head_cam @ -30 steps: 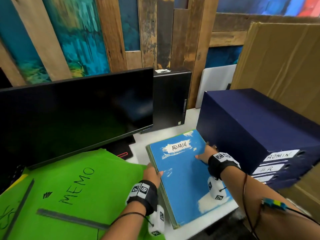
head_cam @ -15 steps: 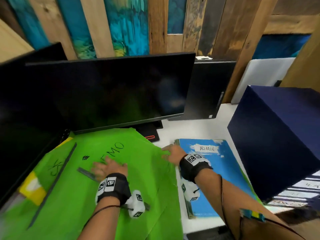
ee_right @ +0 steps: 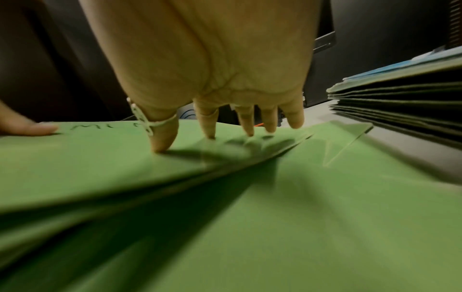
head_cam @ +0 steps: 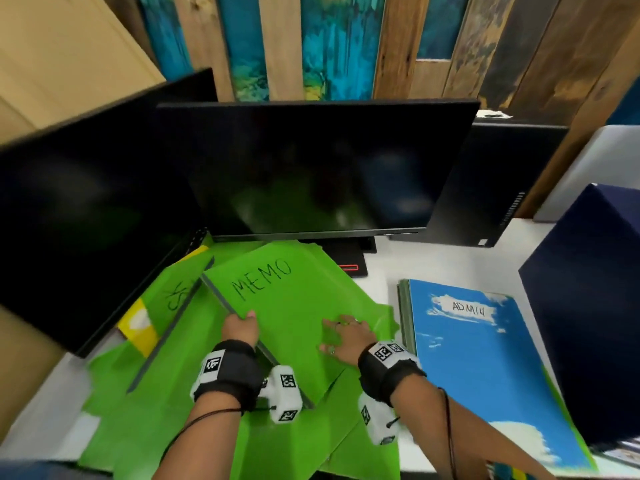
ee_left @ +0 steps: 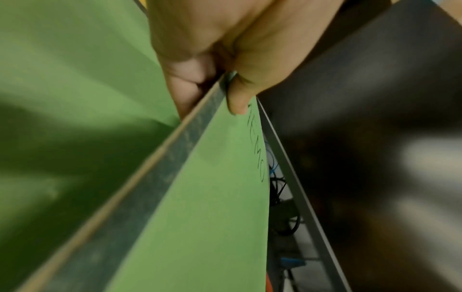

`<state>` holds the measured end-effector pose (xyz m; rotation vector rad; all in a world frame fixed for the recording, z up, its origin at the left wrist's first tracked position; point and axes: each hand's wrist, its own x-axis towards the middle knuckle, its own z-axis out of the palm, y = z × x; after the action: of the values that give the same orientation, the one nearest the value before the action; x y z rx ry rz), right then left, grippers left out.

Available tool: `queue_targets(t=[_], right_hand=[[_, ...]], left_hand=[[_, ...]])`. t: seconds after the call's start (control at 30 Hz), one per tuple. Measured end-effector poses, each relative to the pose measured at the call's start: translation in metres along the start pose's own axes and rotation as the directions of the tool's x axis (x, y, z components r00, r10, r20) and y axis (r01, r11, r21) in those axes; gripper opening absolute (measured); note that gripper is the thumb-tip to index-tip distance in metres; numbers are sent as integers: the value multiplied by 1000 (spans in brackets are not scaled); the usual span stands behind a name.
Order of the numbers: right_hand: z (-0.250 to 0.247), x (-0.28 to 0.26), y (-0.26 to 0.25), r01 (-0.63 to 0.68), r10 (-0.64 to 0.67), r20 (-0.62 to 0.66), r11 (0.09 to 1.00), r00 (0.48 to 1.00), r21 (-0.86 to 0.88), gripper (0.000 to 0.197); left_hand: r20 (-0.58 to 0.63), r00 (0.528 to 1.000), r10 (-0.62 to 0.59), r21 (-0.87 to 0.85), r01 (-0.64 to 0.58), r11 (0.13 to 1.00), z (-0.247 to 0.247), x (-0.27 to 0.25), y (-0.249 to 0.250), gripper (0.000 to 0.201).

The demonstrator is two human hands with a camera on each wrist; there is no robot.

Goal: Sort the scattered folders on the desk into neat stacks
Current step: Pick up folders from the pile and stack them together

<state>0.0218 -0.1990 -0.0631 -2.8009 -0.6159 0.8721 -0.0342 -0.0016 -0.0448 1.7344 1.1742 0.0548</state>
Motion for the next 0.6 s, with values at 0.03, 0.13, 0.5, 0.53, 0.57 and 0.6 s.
queue_targets(t=[0.03, 0.13, 0.5, 0.53, 0.57, 0.6], right_hand=[[-1, 1, 2, -22, 23, -45, 999, 999, 40, 74], [-14, 3, 8, -101, 137, -178, 974, 974, 201, 85], [-47, -41, 87, -364, 465, -376, 878, 801, 312, 69], [-41, -51, 98, -402, 524, -359, 841, 772, 362, 67], [-35, -58, 109, -434, 576, -332, 801, 747, 412, 67], [-28, -64, 122, -465, 620, -309, 764, 721, 447, 67]], left_hand=[[12, 1000, -7, -39, 7, 999, -5, 1, 2, 51], [58, 998, -31, -120, 38, 992, -21, -1, 7, 54], [292, 947, 133, -40, -127, 991, 32, -45, 32, 49], [335, 922, 193, 5, -206, 979, 46, -53, 36, 43], [400, 883, 244, 48, -286, 957, 61, -62, 39, 39], [478, 834, 275, 89, -357, 930, 78, -70, 40, 44]])
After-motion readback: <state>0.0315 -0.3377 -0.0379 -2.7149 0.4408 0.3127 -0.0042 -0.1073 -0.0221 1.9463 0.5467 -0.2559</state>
